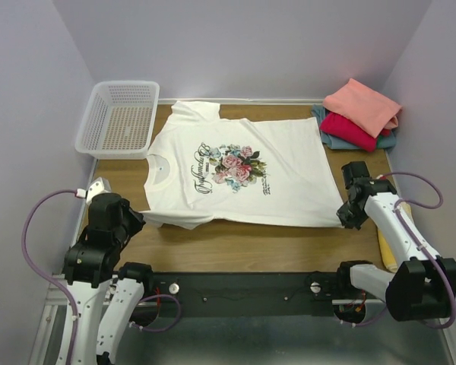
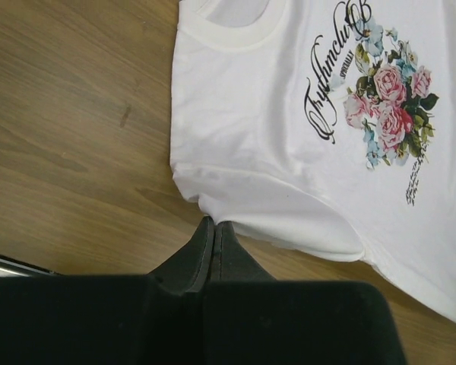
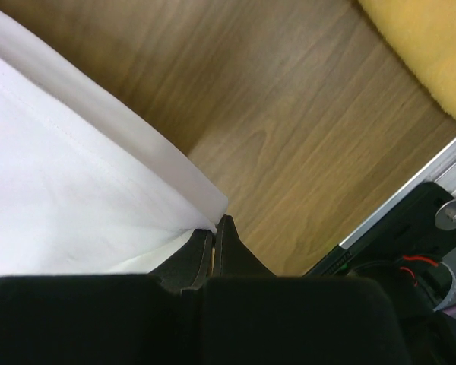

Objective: Fold and stack the t-shirts
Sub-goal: Flatten the tshirt out

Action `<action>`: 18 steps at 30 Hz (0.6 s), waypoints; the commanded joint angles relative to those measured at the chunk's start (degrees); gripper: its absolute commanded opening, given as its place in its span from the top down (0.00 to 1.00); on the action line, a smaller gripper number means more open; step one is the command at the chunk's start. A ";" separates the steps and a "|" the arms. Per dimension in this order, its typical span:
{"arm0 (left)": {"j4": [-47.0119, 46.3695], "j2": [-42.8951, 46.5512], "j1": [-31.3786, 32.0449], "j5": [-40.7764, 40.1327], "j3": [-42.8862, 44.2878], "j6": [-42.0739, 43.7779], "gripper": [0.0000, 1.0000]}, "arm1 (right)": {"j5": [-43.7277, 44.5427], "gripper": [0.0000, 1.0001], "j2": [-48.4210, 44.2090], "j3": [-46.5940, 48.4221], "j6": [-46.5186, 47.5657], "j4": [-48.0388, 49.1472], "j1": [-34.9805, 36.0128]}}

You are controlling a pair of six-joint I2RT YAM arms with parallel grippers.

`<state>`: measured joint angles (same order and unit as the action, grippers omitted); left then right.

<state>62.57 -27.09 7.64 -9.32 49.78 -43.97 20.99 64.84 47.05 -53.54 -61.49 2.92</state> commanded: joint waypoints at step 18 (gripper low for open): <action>-19.59 -16.50 0.18 -1.84 -1.71 5.30 1.00 | -3.77 0.99 10.04 4.18 2.56 9.90 -0.37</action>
<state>47.27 -40.73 7.64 -8.73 44.16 -39.27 16.93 73.43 47.72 -52.21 -54.68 2.92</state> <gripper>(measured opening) 0.011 0.016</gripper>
